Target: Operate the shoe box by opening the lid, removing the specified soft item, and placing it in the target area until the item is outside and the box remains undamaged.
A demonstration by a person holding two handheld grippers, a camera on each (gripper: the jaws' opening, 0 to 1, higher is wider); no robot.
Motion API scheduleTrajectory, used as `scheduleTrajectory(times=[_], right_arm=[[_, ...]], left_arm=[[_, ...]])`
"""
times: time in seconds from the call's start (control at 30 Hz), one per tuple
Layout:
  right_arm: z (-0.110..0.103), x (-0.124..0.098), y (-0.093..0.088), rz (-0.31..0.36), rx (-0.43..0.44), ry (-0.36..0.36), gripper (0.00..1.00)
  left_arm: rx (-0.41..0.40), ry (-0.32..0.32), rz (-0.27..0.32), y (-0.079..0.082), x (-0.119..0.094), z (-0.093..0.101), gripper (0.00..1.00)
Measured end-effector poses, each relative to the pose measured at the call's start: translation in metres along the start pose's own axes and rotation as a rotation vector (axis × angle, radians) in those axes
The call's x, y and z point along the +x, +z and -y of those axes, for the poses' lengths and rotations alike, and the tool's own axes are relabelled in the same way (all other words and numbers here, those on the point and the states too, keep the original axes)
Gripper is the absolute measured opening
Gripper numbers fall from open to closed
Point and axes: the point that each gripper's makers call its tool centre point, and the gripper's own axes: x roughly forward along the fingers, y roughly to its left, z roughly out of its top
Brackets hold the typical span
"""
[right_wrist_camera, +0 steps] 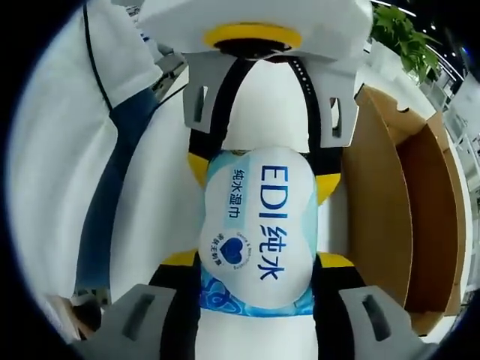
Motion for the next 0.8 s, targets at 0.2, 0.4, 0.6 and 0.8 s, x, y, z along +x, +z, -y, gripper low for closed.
scheduleTrajectory(times=[0.2,0.4,0.6,0.8], right_arm=[[0.0000,-0.0012,-0.0003,-0.004,0.010,-0.015,0.60],[0.0005,-0.0045,-0.0019,-0.010,0.023,-0.030,0.61],[-0.0003,-0.0071,-0.0056,-0.010,0.030,-0.039,0.65],[-0.0026,-0.0065,-0.0010,0.019,0.031,-0.050,0.78]], left_arm=[[-0.004,0.002,0.003,-0.0001,0.0000,0.0001,0.67],[-0.012,0.002,0.008,-0.0006,0.0005,0.0006,0.68],[-0.013,0.001,0.010,-0.0004,0.0001,0.0005,0.68],[-0.012,0.003,0.012,-0.0009,0.0007,0.0003,0.68]])
